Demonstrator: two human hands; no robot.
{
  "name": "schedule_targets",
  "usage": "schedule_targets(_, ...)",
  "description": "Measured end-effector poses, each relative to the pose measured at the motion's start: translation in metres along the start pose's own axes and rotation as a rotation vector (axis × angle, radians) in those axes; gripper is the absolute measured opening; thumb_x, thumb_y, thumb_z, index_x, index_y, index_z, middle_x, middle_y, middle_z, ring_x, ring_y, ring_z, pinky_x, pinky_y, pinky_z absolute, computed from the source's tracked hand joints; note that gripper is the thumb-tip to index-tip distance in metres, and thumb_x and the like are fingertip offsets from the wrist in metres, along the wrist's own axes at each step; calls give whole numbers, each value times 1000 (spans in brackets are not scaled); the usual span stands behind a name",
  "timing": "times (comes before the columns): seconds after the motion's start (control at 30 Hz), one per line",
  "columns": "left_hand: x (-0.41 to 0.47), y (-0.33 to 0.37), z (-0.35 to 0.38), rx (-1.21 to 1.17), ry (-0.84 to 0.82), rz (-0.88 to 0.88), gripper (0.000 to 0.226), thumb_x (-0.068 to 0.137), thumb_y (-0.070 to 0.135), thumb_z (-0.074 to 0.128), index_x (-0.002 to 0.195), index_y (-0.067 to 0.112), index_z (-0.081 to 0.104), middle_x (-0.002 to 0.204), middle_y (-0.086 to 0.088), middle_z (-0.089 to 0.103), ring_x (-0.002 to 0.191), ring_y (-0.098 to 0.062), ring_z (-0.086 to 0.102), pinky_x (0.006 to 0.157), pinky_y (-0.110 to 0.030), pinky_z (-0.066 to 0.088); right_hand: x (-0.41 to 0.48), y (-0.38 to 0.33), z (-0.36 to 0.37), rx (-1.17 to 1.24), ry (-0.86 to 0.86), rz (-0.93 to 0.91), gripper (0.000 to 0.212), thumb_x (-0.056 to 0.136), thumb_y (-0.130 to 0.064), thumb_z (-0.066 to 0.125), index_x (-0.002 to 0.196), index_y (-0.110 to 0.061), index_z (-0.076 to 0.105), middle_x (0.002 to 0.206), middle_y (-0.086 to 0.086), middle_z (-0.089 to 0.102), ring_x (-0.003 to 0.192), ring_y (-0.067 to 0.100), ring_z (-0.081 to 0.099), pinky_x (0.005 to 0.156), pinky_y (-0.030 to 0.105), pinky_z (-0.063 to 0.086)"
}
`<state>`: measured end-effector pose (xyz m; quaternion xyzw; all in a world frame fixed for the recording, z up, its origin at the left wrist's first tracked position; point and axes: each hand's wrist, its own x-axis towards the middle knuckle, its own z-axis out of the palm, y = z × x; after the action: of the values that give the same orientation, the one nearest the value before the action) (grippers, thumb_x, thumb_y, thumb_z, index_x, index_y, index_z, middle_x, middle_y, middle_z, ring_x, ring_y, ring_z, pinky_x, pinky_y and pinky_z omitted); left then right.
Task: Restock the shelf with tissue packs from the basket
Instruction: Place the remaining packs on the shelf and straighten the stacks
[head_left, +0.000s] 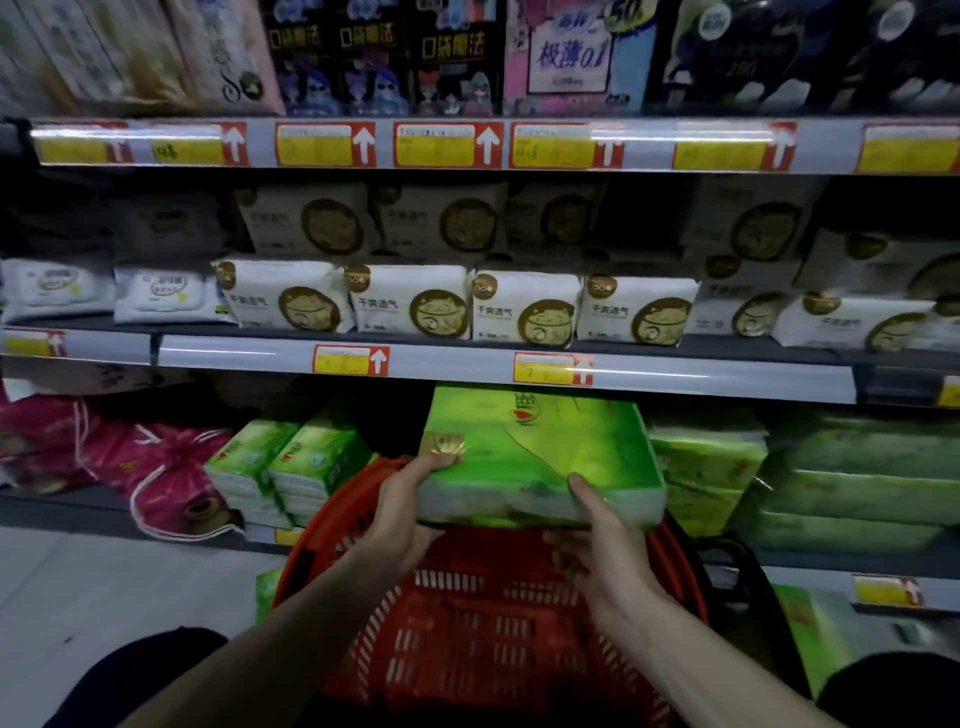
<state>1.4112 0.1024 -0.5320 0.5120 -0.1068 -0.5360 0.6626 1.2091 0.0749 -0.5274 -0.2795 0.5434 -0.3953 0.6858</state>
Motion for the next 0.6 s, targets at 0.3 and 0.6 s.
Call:
schedule_targets(0.3,38,15,28,49,11,-75,45,87,21,66,128,3,68,119,-24,73,100,-40,71,92,-53,58,48,-16,24,40,60,21,43,93,-47,76,112,-9,70,78,15,75,59,22,69,49,28,50)
schedule_targets(0.6,33,-8,37,-426,249,-71,60,90,46,74,142,25,54,155,-13,40,144,-38,40,111,-54,46,54,-26,28,341,21,138,51,93,-40,79,132,-14,60,138,19,60,103,31,76,80,32,63)
